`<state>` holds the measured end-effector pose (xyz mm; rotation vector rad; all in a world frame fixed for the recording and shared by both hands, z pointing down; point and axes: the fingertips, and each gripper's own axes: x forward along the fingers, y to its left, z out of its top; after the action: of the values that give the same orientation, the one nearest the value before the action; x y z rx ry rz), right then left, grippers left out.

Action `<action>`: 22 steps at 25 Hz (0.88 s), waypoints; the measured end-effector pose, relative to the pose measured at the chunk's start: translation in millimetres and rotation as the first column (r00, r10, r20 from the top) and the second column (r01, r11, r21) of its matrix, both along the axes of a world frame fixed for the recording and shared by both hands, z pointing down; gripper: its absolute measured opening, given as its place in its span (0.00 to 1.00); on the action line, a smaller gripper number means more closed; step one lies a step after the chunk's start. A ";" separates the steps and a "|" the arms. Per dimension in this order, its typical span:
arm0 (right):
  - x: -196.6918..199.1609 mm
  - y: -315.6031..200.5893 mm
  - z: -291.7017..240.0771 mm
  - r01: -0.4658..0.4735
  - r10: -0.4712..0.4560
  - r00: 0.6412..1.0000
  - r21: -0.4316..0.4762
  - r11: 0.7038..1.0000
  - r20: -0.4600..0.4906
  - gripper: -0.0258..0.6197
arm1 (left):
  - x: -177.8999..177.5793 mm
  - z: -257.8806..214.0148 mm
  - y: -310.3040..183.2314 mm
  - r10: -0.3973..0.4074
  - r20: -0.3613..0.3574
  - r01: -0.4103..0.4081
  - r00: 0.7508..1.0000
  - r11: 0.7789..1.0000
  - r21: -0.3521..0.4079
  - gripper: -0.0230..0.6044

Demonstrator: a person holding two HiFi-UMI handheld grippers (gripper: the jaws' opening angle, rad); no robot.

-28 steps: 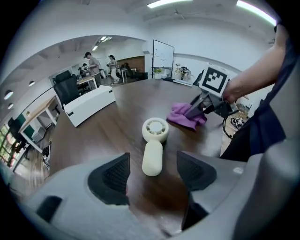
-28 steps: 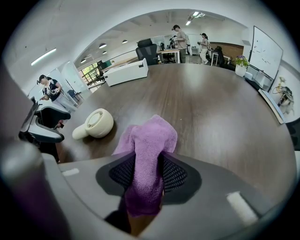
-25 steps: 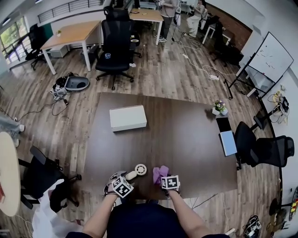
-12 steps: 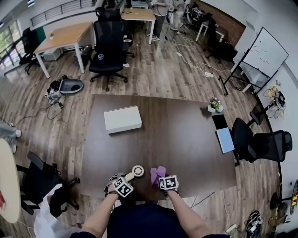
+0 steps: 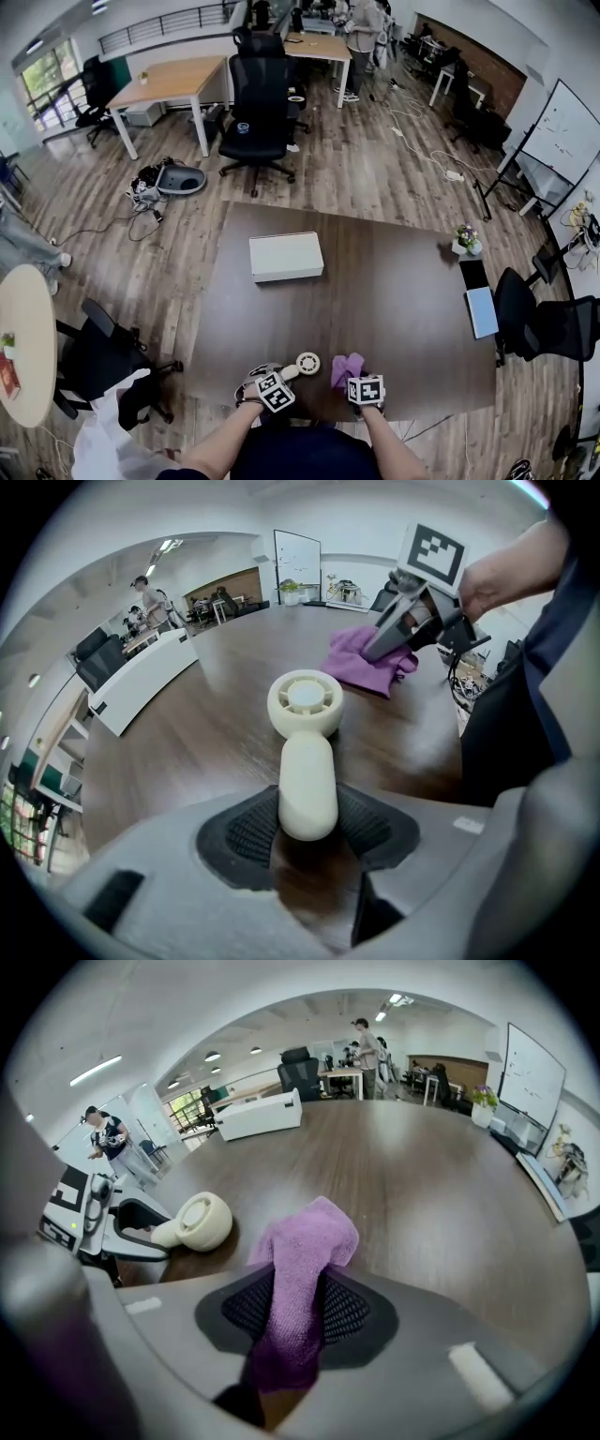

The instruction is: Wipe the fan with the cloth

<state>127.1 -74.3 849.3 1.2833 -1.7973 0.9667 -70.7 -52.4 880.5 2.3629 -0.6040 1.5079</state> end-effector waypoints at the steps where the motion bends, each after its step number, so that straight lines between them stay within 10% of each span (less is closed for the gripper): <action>1: -5.0 -4.0 -10.8 0.024 -0.025 1.000 0.037 0.999 0.007 0.24 | 1.7 -0.5 1.1 0.011 -0.001 -0.011 1.000 1.000 0.004 0.34; 12: -149.7 -14.1 -41.4 0.525 -0.543 0.838 0.188 0.830 0.053 0.23 | -12.7 11.1 -8.2 -0.003 0.016 0.002 1.000 1.000 0.004 0.34; 22: -177.3 5.7 -18.1 0.673 -0.682 0.730 0.138 0.727 0.029 0.23 | -6.3 9.5 -7.9 0.032 0.026 -0.032 0.999 0.999 0.014 0.34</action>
<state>-50.2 -68.6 831.3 0.5378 -2.1729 0.4921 -77.0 -60.2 890.0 2.3780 -0.5872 1.5553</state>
